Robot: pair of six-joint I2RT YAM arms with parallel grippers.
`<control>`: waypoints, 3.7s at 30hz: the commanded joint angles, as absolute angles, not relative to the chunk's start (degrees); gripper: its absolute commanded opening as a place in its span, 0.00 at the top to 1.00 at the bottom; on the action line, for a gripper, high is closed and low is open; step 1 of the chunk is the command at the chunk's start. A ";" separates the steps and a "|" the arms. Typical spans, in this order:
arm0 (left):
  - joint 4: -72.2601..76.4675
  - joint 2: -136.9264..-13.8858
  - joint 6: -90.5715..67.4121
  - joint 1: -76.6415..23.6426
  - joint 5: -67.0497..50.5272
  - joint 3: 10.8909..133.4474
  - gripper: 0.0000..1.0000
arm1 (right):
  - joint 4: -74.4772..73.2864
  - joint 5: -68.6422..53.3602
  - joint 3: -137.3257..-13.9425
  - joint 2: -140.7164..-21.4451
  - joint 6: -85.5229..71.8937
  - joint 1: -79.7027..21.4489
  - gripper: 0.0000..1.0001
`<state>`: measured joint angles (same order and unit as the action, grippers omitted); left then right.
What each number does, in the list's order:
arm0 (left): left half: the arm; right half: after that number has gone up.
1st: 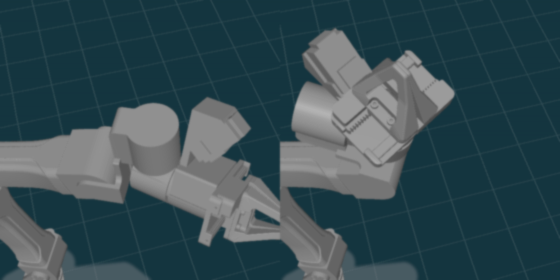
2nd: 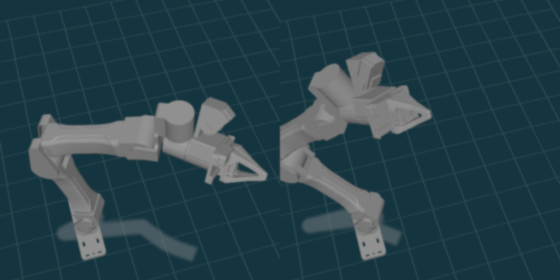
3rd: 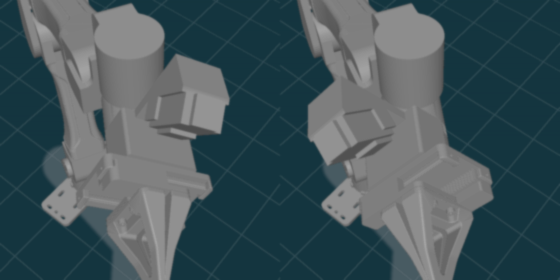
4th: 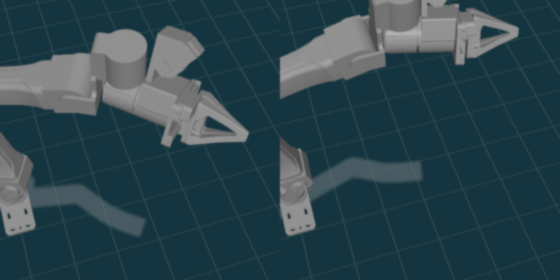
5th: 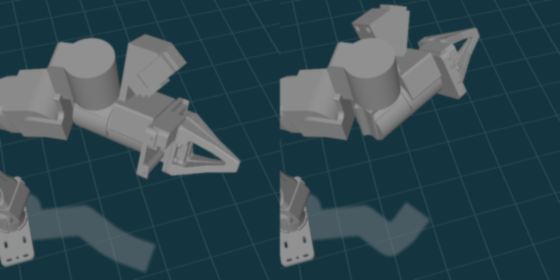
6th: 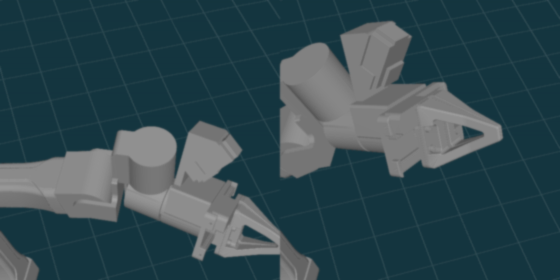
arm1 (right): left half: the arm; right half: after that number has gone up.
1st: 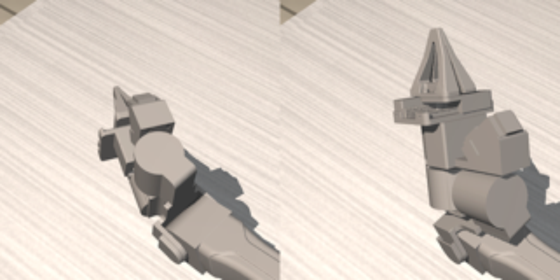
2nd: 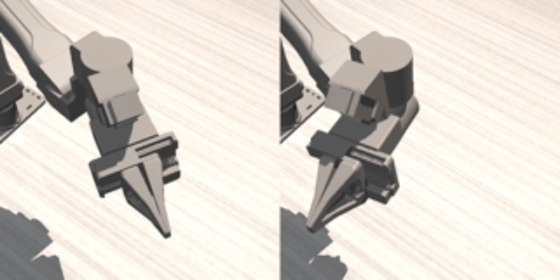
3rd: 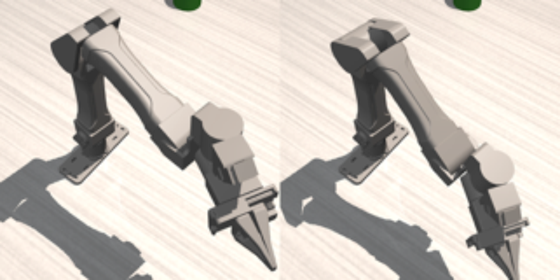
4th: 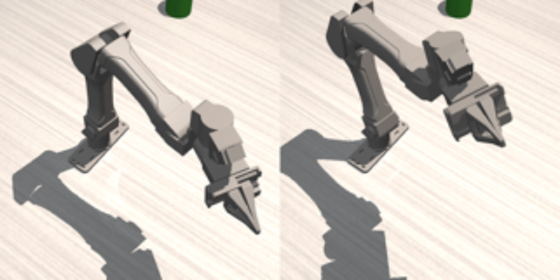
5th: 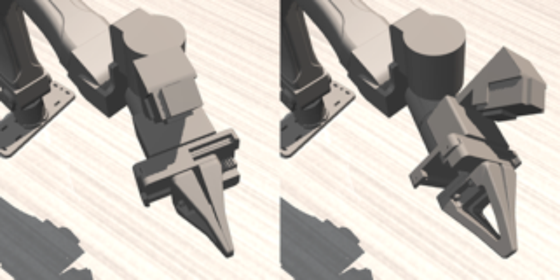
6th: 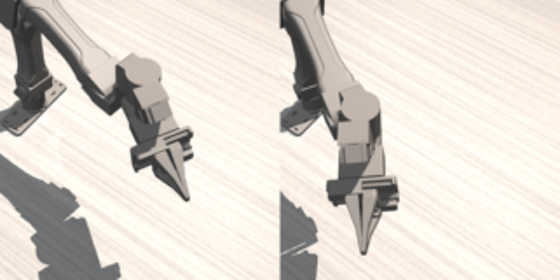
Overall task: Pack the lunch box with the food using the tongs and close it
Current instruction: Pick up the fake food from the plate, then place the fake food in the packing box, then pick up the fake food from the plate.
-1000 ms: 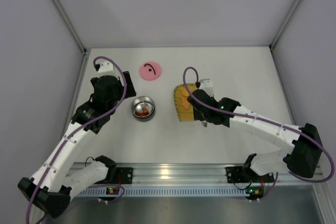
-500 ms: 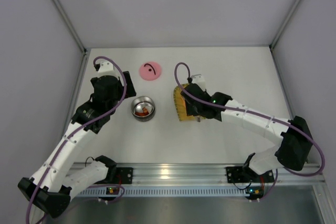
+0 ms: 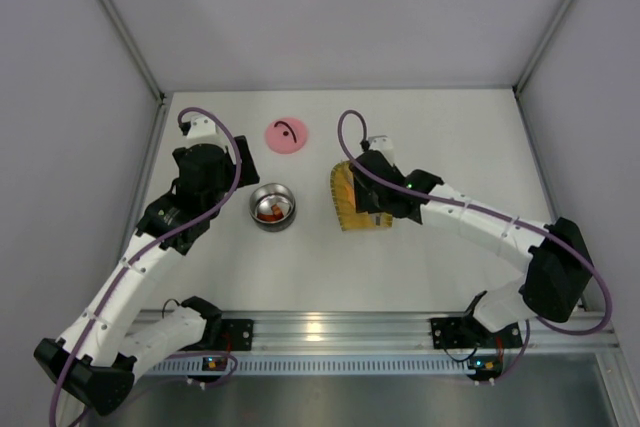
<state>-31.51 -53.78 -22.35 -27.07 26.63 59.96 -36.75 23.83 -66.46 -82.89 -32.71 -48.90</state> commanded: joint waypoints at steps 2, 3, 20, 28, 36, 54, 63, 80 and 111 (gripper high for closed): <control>-30.15 -53.97 -21.89 -26.81 27.42 60.91 0.01 | -30.41 21.27 -65.31 -82.27 -31.91 -47.20 0.54; -30.15 -53.96 -21.88 -26.81 27.42 60.82 0.01 | -30.06 20.31 -65.04 -82.27 -31.90 -47.02 0.54; -30.06 -54.32 -21.88 -26.81 27.42 60.91 0.01 | -28.48 19.95 -61.35 -81.65 -32.61 -45.26 0.55; -30.15 -54.40 -21.89 -26.81 27.51 60.91 0.01 | -27.77 18.72 -61.26 -82.00 -32.52 -44.91 0.63; -30.06 -54.49 -21.89 -26.81 27.51 60.91 0.01 | -28.65 18.63 -62.14 -80.86 -32.52 -44.91 0.74; -30.15 -54.40 -21.88 -26.81 27.69 61.00 0.01 | -34.36 18.89 -69.42 -74.35 -33.31 -51.76 0.76; -30.15 -54.40 -21.97 -26.81 27.77 61.00 0.01 | -33.40 19.95 -77.59 -81.38 -34.54 -63.62 0.75; -30.23 -54.14 -21.97 -26.89 27.95 61.00 0.01 | -31.55 17.67 -85.78 -95.01 -34.54 -69.35 0.73; -30.15 -54.14 -21.89 -26.81 27.86 61.00 0.01 | -38.75 27.50 -75.86 -78.78 -35.68 -64.43 0.52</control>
